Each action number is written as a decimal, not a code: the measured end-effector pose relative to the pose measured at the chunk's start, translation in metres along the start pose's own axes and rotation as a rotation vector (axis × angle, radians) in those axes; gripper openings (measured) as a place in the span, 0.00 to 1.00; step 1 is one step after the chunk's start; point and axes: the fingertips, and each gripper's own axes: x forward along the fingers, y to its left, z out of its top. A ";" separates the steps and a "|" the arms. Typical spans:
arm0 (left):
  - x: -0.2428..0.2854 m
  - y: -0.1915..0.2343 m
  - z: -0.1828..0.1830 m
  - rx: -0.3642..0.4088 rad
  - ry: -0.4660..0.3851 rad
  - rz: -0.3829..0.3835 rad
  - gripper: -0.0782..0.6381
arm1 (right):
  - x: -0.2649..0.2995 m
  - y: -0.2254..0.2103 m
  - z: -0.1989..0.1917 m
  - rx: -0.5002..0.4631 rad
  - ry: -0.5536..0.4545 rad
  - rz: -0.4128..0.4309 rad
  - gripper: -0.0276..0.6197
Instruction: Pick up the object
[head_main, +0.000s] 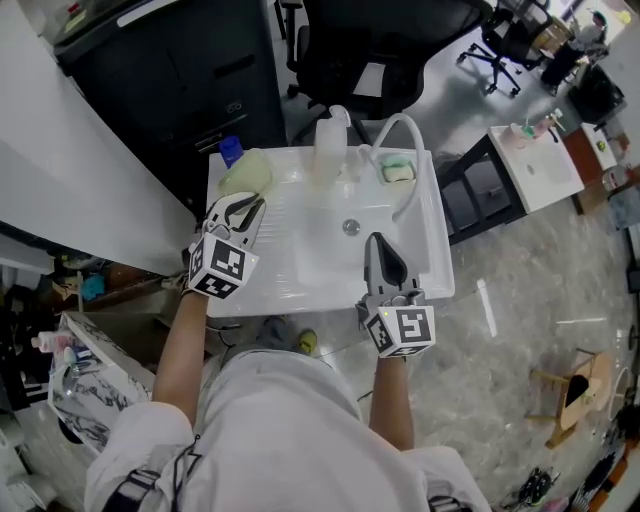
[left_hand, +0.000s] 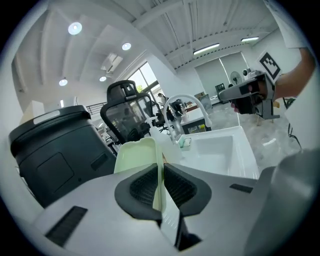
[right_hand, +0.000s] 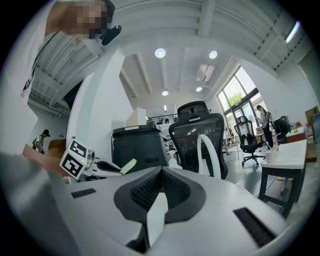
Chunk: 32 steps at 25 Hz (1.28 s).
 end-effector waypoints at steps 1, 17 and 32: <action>-0.008 0.000 0.004 -0.003 -0.011 0.015 0.18 | -0.002 0.001 0.002 0.000 -0.003 0.000 0.05; -0.122 0.016 0.049 -0.219 -0.260 0.210 0.18 | -0.029 0.009 0.026 -0.034 -0.042 0.015 0.05; -0.166 0.021 0.036 -0.275 -0.343 0.290 0.18 | -0.039 0.011 0.039 -0.048 -0.088 -0.008 0.05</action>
